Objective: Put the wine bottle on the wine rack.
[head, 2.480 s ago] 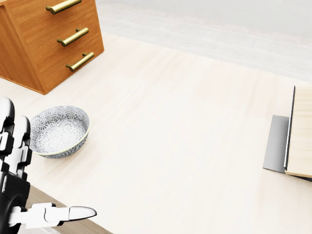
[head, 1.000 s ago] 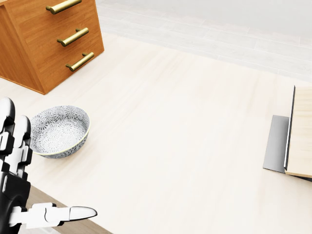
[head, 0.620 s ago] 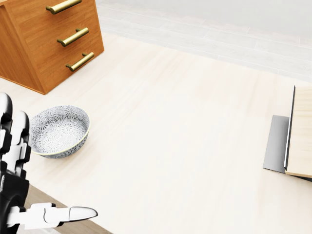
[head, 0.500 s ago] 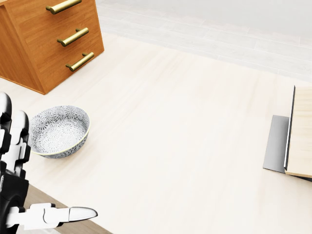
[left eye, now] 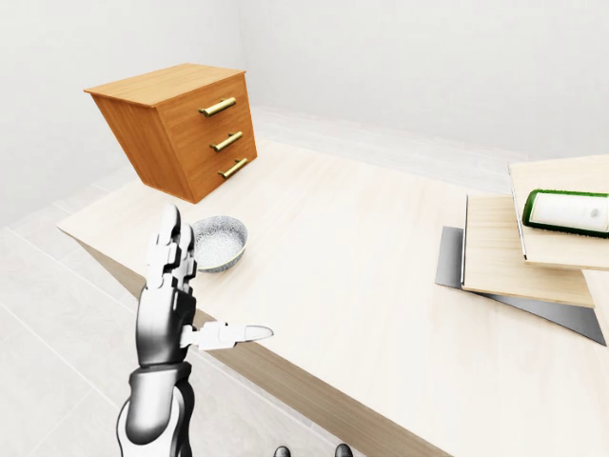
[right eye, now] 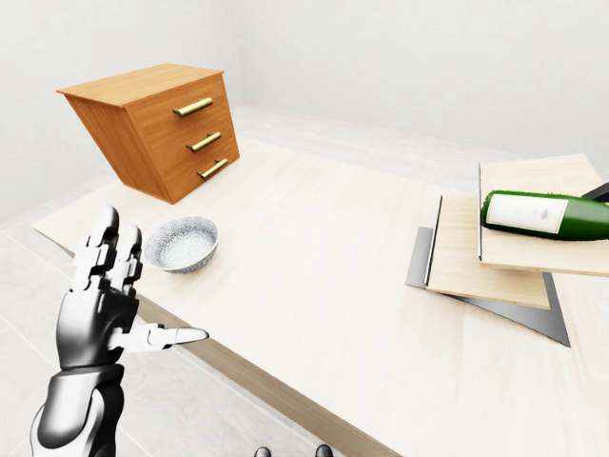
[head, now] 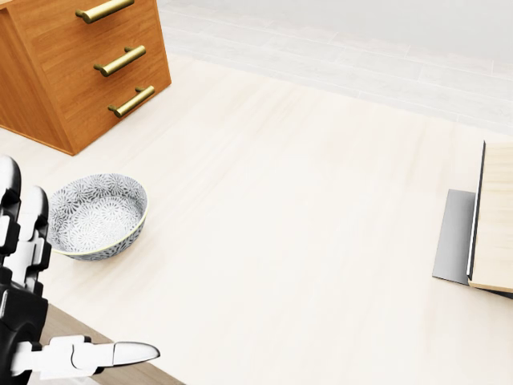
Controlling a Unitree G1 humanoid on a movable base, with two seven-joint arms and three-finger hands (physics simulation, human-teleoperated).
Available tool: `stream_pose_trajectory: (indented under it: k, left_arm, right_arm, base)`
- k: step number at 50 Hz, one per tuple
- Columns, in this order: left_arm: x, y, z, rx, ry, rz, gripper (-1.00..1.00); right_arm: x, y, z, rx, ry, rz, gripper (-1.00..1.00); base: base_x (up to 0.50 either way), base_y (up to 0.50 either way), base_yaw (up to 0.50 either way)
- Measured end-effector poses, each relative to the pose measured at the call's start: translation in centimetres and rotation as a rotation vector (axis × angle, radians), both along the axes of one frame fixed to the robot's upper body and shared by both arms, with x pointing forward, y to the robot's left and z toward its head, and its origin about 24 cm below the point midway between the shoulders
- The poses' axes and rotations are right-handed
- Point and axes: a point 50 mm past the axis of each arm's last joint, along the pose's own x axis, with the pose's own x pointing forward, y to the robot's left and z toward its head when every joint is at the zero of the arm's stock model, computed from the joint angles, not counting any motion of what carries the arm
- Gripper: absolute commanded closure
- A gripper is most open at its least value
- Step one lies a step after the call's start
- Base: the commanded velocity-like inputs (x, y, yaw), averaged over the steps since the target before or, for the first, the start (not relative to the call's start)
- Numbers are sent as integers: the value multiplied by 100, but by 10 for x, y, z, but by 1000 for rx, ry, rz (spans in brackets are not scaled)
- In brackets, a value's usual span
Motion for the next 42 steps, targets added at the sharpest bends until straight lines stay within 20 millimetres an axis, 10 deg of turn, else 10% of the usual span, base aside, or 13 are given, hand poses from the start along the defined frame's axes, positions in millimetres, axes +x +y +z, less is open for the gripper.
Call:
stream_pose_trajectory:
  k: [42]
  left_arm:
    - [0, 1, -3, -2, 13, 3, -100]
  right_arm:
    - [-57, 85, 61, -359, -328, 119, -100]
  base:
    - [0, 0, 0]
